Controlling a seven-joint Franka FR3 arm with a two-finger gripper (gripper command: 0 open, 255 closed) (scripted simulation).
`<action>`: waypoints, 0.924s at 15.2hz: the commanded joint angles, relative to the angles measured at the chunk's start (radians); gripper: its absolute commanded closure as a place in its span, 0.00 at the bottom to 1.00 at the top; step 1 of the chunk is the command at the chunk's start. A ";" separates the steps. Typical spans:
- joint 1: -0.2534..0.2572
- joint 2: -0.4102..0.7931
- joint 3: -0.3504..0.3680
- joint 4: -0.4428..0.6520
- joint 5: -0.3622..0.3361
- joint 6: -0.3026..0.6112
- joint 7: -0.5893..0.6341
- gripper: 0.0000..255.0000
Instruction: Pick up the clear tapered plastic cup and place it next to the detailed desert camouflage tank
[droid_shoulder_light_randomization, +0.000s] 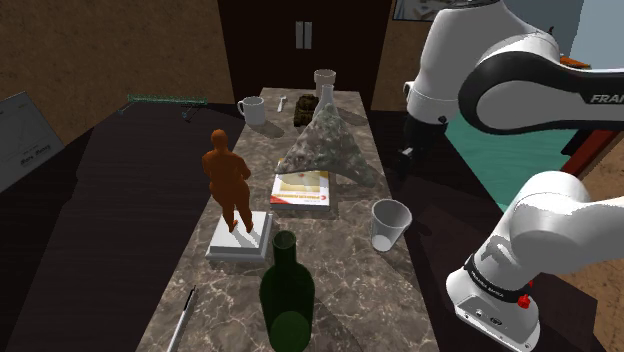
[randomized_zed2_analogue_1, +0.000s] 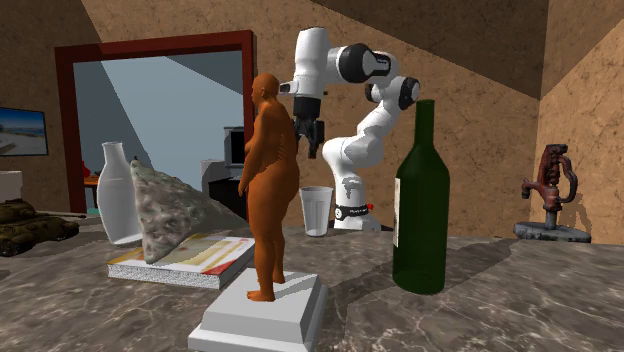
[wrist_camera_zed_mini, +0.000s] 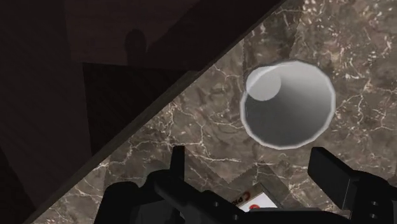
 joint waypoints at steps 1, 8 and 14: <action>0.030 -0.017 0.061 -0.051 0.045 0.049 0.065 0.00; 0.112 0.051 0.291 -0.132 0.182 0.242 0.281 0.00; 0.113 0.104 0.336 -0.183 0.207 0.349 0.301 0.00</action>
